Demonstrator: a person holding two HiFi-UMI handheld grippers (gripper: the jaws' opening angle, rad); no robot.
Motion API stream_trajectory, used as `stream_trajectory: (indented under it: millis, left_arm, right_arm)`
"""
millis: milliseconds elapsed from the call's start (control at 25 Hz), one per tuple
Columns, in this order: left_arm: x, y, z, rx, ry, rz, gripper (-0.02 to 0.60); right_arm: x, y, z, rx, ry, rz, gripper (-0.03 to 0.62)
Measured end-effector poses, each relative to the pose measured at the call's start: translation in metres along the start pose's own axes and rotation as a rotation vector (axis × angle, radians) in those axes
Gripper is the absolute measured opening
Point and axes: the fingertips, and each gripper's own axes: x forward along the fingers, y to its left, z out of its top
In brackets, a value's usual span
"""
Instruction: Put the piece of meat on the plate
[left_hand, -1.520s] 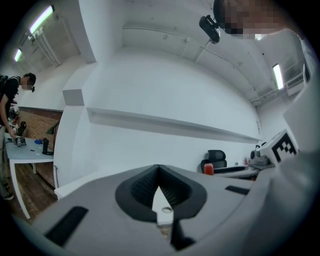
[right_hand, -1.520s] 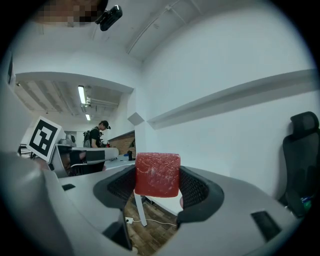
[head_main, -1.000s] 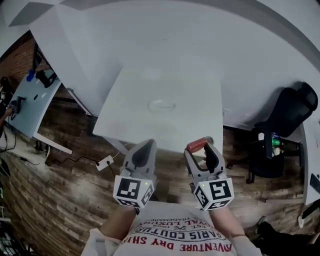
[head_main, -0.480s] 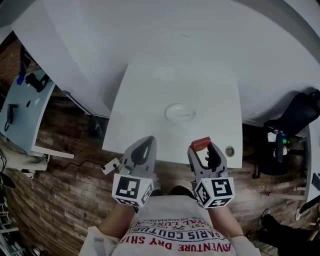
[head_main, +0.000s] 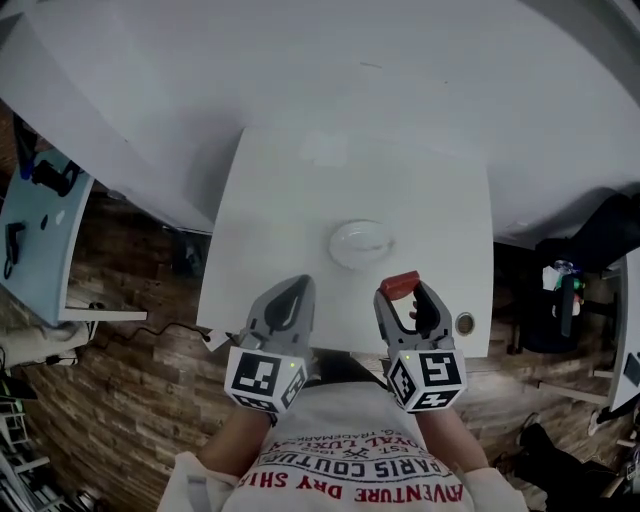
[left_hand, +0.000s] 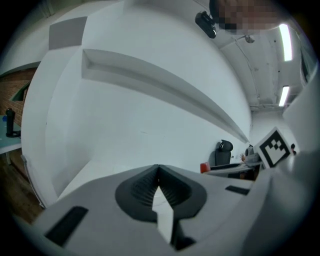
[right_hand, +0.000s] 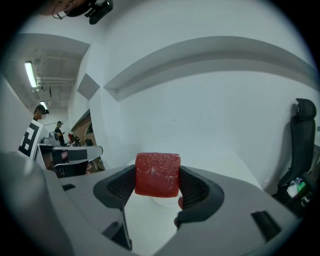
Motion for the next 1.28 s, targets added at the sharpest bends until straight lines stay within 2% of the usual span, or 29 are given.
stream_trajectory:
  millis: [240,520,760,1280]
  left_arm:
    - [0.048,0.004,-0.015,-0.009,0.064,0.000,0.005]
    - [0.077,0.016,-0.044,-0.014,0.140,0.036,0.005]
    - [0.095,0.028,-0.058,0.008,0.181,-0.007,0.005]
    - [0.122,0.051,-0.093,-0.031,0.303,-0.098,0.005]
  right_arm:
    - [0.044,-0.027,-0.018,0.005,0.112,0.022,0.276]
    - [0.088,-0.035,-0.051,0.000,0.237,0.074,0.276]
    - [0.119,-0.034,-0.077,0.007,0.342,0.061,0.276]
    - [0.170,-0.040,-0.127,0.004,0.531,-0.014,0.276]
